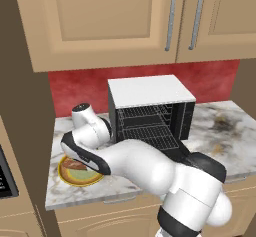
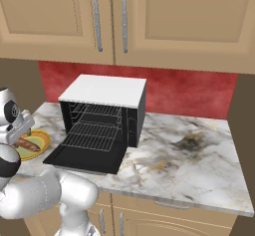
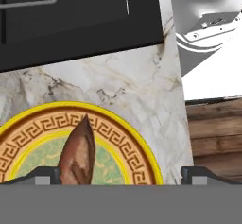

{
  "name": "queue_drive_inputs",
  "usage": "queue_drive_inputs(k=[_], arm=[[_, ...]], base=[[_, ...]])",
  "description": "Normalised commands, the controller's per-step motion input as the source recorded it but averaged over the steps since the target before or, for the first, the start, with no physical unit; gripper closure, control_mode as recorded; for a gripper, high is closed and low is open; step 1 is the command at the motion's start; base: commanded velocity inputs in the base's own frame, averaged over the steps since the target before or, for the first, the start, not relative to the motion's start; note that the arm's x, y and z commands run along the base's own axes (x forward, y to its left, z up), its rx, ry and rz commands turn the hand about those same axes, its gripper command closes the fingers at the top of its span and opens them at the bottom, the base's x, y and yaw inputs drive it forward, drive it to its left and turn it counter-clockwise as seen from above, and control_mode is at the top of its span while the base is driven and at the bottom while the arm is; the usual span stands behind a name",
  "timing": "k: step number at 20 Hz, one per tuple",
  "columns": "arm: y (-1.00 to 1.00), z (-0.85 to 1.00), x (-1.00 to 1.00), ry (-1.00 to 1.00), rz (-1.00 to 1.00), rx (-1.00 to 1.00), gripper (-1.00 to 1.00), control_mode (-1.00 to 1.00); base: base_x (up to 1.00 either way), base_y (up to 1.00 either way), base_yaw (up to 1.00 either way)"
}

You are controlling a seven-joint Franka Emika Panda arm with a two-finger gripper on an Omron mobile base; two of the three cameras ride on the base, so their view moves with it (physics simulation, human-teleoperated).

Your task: Pull the toaster oven rack outwards. Pick up the baguette from the plate and place it on the toaster oven rack. Close the toaster oven door fully and set the temperature to the lowest setting.

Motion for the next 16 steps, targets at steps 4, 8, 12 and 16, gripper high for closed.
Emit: queue_drive_inputs(k=[4, 8, 12, 16], arm=[[0.22, -0.23, 0.31, 0.02, -0.01, -0.06, -1.00, -1.00], [0.12, -0.23, 0.21, 0.00, 0.00, 0.00, -1.00, -1.00], [0.14, -0.27, 0.13, 0.00, 0.00, 0.00, -1.00, -1.00], [0.16, -0.29, 0.06, 0.00, 0.00, 0.00, -1.00, -1.00]], base=[[0.00, 0.00, 0.00], [0.00, 0.00, 0.00], [0.00, 0.00, 0.00], [0.00, 0.00, 0.00]])
